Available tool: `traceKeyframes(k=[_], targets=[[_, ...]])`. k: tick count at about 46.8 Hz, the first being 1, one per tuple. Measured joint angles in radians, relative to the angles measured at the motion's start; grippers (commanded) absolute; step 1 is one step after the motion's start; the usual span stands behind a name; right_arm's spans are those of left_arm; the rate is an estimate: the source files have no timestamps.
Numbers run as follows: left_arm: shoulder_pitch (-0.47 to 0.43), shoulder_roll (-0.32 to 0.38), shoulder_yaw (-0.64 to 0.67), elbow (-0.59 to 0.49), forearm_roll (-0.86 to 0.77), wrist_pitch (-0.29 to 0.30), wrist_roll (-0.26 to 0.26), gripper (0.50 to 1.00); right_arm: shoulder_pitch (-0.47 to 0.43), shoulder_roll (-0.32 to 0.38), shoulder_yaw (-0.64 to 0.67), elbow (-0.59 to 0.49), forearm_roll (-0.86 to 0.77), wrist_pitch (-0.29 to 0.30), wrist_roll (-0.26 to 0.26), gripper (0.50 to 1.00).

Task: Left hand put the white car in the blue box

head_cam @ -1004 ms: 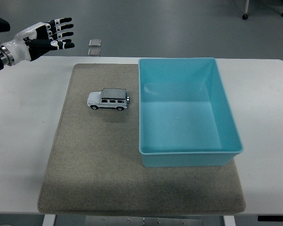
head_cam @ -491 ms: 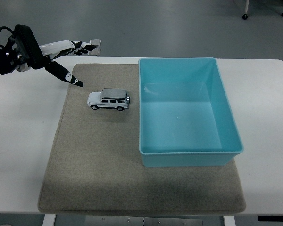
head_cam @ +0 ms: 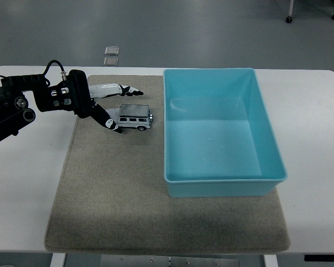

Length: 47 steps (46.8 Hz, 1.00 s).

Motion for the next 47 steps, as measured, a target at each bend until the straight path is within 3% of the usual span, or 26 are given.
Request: traceKeyframes(k=[7, 8, 9, 15, 24, 31, 47], targets=[[0.001, -0.028, 0.014, 0.004, 0.003, 0.040, 0.003, 0.971, 0.000, 0.000, 0.000, 0.000, 0.000, 0.000, 0.000, 0.936], [0.001, -0.028, 0.015, 0.005, 0.004, 0.048, 0.004, 0.945, 0.000, 0.000, 0.000, 0.000, 0.000, 0.000, 0.000, 0.936], [0.001, -0.029, 0.018, 0.005, 0.009, 0.060, 0.004, 0.869, 0.000, 0.000, 0.000, 0.000, 0.000, 0.000, 0.000, 0.936], [-0.001, -0.029, 0.023, 0.005, 0.063, 0.071, 0.004, 0.812, 0.000, 0.000, 0.000, 0.000, 0.000, 0.000, 0.000, 0.936], [-0.001, -0.029, 0.025, 0.005, 0.103, 0.073, 0.004, 0.622, 0.000, 0.000, 0.000, 0.000, 0.000, 0.000, 0.000, 0.936], [-0.008, -0.029, 0.046, 0.005, 0.105, 0.074, 0.004, 0.508, 0.000, 0.000, 0.000, 0.000, 0.000, 0.000, 0.000, 0.936], [-0.053, -0.020, 0.050, 0.005, 0.108, 0.076, 0.004, 0.500, 0.000, 0.000, 0.000, 0.000, 0.000, 0.000, 0.000, 0.936]])
